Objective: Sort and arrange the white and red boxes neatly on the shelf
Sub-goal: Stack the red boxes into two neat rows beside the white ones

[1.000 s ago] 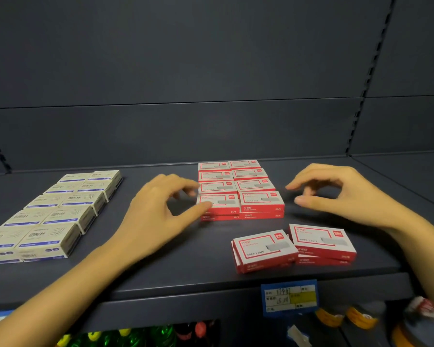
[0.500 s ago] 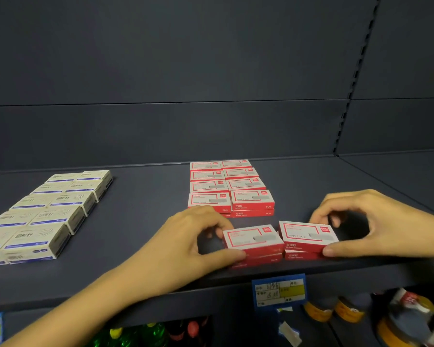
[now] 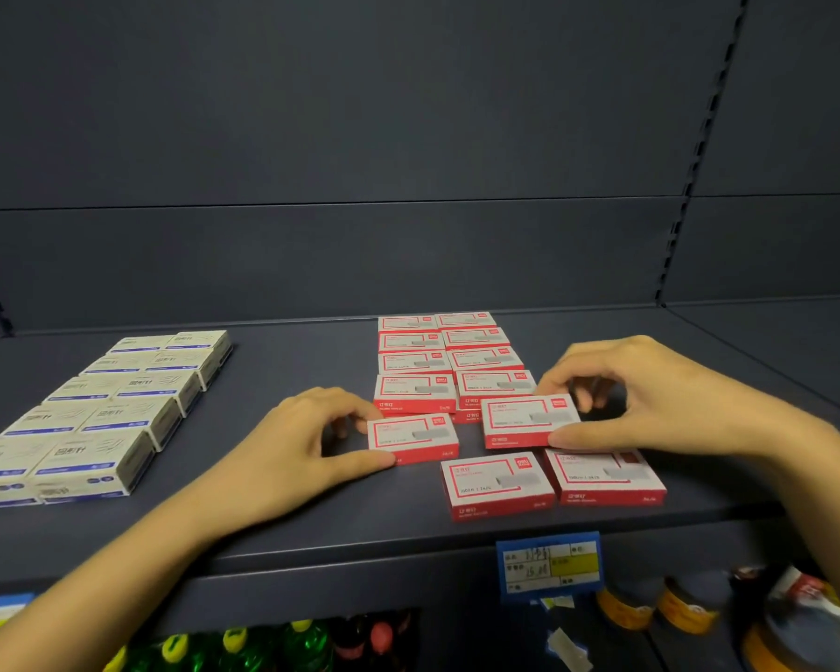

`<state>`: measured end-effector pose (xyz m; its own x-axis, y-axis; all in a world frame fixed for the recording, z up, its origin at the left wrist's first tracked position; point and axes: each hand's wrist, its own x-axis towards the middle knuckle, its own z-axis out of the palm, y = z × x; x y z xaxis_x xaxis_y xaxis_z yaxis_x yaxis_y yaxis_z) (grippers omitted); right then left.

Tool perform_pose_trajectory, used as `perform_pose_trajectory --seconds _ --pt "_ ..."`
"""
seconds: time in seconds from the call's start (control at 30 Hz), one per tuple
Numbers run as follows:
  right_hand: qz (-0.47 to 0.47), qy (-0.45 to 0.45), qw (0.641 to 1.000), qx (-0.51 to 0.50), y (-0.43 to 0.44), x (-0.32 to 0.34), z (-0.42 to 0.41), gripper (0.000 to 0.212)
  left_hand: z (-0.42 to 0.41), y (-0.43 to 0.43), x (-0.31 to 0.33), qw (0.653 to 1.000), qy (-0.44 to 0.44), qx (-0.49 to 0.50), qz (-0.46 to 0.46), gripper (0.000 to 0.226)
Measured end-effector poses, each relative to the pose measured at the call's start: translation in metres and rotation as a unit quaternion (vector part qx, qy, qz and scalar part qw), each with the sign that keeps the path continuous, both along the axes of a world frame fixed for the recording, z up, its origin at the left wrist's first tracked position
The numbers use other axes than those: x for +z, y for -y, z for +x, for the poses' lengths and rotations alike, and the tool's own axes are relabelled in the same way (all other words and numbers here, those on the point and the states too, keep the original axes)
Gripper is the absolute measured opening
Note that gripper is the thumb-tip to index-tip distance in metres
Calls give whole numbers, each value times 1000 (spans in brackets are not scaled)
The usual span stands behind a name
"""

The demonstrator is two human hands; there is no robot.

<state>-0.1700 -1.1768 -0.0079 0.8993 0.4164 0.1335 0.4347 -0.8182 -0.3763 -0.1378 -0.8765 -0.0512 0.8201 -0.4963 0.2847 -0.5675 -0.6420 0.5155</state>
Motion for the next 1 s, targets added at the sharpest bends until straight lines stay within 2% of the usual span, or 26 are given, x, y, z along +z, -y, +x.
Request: perform_pose_trajectory --seconds 0.1,0.27,0.4,0.47,0.6,0.77,1.0 --pt "-32 6 999 -5 -6 -1 5 54 0 -1 -3 999 -2 16 -30 27" --pt "-26 6 1000 -8 -11 -7 9 42 0 -4 -6 999 8 21 -46 29" --pt "-1 16 1000 -14 -9 -9 5 39 -4 1 -6 995 65 41 -58 34" --pt "15 22 1000 -14 -5 -8 0 43 -10 7 -3 993 97 22 -64 37" --pt "14 20 1000 -15 11 -7 -12 43 -22 23 -2 993 113 -41 -14 47" --pt "3 14 1000 -20 32 -10 -24 40 -27 37 -7 990 124 -50 39 57" --pt "-19 -8 1000 -17 41 -14 -34 56 -24 41 -8 991 101 -73 48 54"
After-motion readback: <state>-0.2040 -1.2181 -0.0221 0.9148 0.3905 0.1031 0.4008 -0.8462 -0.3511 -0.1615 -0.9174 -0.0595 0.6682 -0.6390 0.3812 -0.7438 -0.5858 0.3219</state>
